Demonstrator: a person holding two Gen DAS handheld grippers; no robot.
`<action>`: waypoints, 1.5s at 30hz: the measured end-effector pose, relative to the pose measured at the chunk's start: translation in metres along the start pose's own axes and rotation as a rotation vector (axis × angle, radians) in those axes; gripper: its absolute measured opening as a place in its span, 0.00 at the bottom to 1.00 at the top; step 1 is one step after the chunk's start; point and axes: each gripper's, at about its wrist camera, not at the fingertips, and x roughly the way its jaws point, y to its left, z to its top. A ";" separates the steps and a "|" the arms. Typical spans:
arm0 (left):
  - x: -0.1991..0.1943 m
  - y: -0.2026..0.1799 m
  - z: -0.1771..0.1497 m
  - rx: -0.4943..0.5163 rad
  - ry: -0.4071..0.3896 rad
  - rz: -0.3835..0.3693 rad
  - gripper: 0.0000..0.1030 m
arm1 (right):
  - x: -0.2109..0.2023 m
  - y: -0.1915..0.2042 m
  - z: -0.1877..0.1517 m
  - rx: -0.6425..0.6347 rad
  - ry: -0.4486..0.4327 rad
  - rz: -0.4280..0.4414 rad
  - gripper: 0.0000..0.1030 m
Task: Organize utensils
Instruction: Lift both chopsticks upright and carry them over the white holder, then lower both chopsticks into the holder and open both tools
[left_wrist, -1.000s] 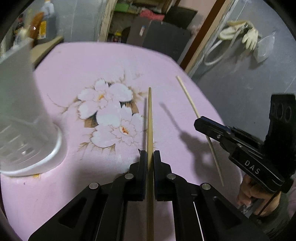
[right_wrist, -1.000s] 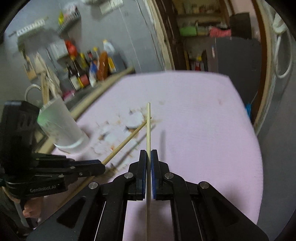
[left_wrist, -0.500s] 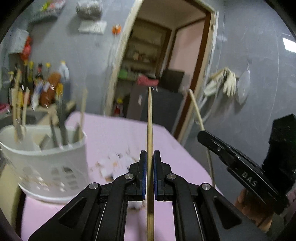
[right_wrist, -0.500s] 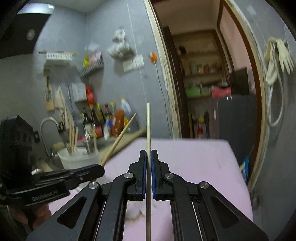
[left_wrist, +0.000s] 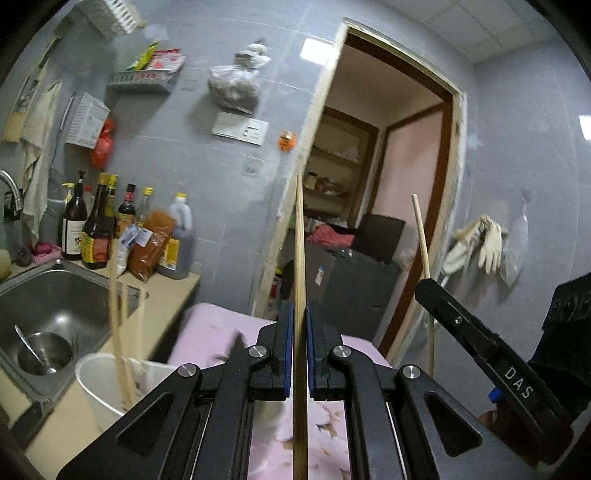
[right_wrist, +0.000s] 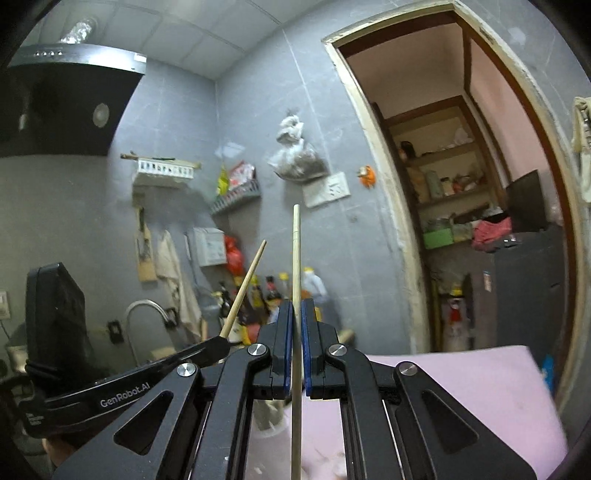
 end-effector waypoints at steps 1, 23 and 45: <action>0.000 0.010 0.005 -0.020 -0.008 0.003 0.04 | 0.007 0.003 0.001 0.007 -0.008 0.015 0.02; 0.005 0.123 0.001 -0.161 -0.199 0.314 0.04 | 0.092 0.016 -0.051 0.116 -0.054 0.030 0.03; 0.013 0.089 -0.054 -0.029 -0.110 0.381 0.05 | 0.085 0.038 -0.085 -0.066 0.070 -0.044 0.03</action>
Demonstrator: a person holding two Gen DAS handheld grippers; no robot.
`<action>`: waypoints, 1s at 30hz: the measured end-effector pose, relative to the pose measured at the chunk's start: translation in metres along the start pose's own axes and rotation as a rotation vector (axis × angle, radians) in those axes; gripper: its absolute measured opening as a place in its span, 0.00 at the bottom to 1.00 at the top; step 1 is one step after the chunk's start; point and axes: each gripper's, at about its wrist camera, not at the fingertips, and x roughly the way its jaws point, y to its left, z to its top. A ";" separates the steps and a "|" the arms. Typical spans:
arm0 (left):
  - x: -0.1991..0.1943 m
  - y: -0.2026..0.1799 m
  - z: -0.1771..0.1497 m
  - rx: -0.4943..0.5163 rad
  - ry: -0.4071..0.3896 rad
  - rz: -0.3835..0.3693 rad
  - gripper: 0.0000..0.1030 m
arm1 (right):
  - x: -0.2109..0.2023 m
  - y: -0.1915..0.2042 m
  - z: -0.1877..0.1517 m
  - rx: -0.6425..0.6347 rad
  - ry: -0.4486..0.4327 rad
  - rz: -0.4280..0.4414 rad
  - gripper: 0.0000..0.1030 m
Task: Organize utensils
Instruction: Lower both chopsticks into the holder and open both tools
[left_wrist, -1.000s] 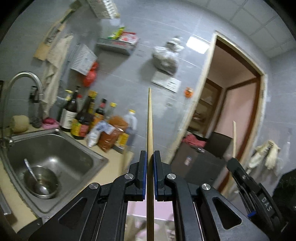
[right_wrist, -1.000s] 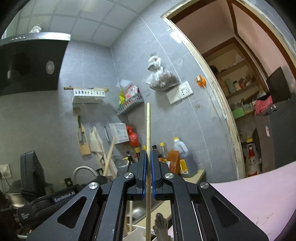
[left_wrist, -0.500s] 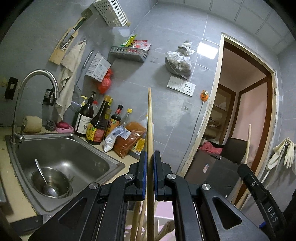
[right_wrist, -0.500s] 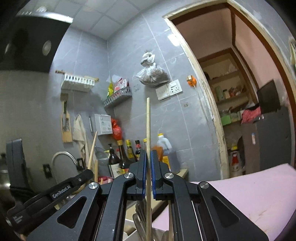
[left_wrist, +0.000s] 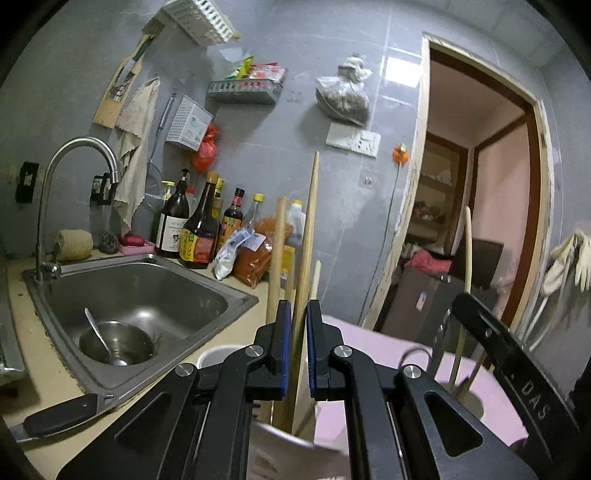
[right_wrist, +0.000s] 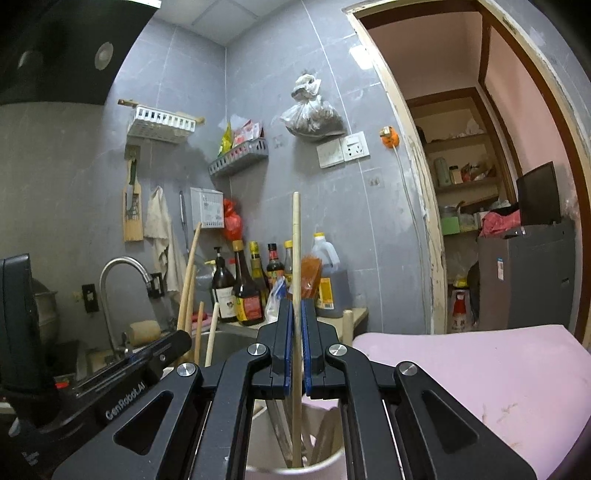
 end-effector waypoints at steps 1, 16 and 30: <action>0.000 -0.001 -0.001 0.005 0.011 0.000 0.05 | -0.001 0.000 0.000 -0.002 0.004 0.000 0.03; -0.011 0.003 -0.003 -0.020 0.135 -0.034 0.07 | -0.016 -0.003 -0.005 -0.025 0.091 0.011 0.04; -0.036 -0.011 0.001 -0.001 0.151 -0.055 0.19 | -0.051 -0.009 0.007 -0.020 0.090 -0.018 0.21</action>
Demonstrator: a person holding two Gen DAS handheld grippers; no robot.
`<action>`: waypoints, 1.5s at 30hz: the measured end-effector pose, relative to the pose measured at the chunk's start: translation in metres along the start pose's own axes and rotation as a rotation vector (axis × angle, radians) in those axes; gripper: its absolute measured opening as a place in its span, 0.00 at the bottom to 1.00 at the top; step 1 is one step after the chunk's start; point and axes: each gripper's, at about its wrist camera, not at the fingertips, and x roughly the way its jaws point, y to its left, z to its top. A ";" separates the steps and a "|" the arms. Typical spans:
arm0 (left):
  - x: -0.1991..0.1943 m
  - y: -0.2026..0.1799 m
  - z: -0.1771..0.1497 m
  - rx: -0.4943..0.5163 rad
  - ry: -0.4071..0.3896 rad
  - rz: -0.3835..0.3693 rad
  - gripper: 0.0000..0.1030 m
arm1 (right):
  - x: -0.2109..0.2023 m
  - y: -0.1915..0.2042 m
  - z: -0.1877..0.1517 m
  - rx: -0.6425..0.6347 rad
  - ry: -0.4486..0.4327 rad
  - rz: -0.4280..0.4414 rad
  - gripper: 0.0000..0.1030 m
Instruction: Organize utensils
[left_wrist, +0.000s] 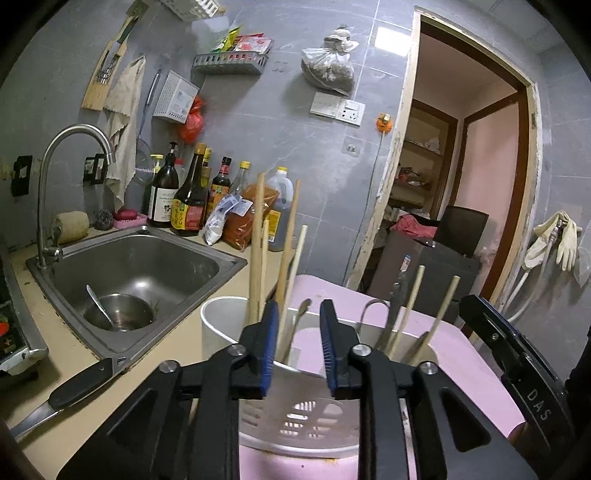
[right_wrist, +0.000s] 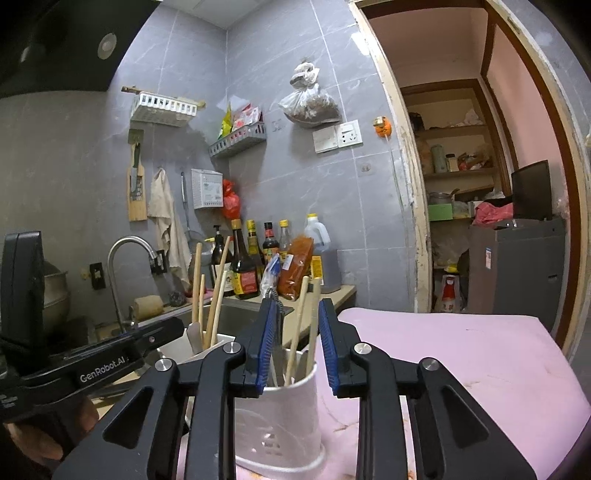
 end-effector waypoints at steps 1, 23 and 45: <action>-0.001 -0.001 0.001 0.000 0.001 -0.004 0.20 | -0.002 -0.001 0.000 0.000 0.000 -0.006 0.21; -0.027 -0.042 -0.004 0.090 0.040 -0.070 0.59 | -0.071 -0.037 0.009 0.005 0.036 -0.155 0.46; -0.074 -0.062 -0.028 0.156 0.054 -0.195 0.97 | -0.149 -0.048 -0.001 0.061 0.094 -0.319 1.00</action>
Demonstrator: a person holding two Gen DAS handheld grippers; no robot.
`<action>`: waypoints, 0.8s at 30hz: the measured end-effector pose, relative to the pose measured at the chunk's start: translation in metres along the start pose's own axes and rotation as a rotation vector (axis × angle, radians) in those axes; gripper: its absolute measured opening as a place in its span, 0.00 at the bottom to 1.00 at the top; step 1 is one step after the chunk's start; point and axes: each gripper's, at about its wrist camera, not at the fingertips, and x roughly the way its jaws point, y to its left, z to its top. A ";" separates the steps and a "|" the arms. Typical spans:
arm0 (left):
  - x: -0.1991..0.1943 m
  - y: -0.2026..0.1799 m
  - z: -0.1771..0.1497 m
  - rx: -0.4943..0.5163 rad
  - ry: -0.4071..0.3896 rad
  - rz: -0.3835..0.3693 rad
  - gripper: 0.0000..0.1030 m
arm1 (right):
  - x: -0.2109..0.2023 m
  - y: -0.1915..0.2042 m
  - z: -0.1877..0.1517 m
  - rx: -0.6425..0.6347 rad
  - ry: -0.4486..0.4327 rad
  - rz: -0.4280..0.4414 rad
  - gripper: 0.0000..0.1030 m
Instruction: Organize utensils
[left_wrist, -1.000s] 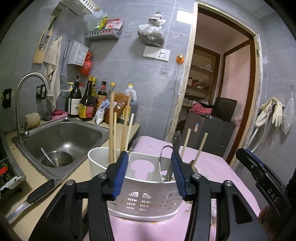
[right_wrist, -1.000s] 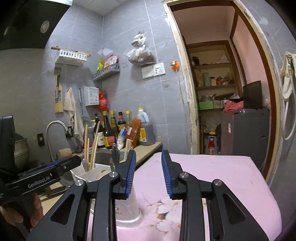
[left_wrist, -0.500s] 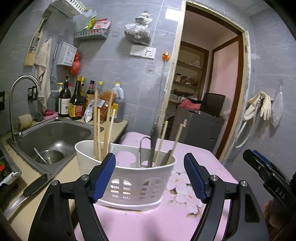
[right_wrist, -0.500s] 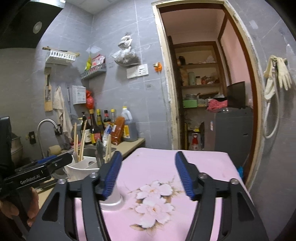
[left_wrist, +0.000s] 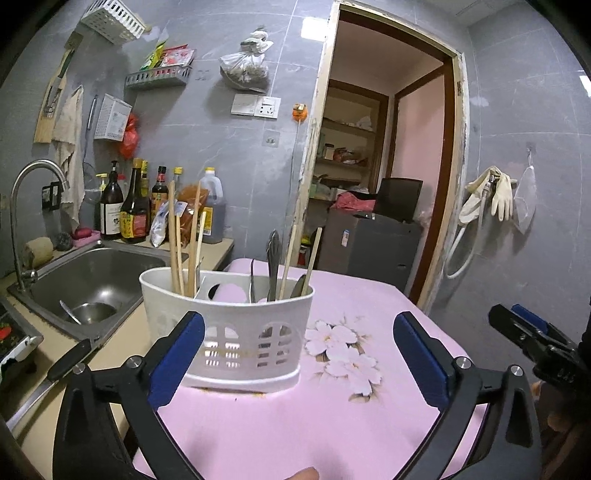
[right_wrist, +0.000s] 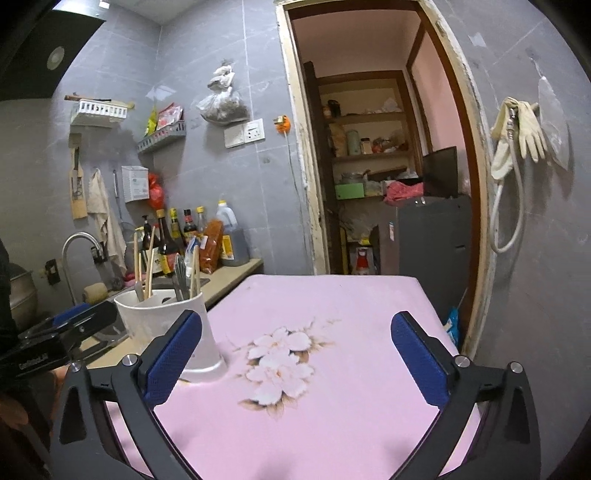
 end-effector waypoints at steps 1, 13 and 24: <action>-0.001 0.001 -0.002 -0.004 0.005 0.002 0.98 | -0.002 0.000 -0.001 -0.001 0.002 -0.003 1.00; -0.033 -0.009 -0.026 0.055 -0.024 0.092 0.98 | -0.035 0.006 -0.017 -0.028 0.004 -0.057 1.00; -0.054 -0.010 -0.043 0.076 -0.054 0.139 0.98 | -0.062 0.027 -0.037 -0.110 -0.059 -0.141 1.00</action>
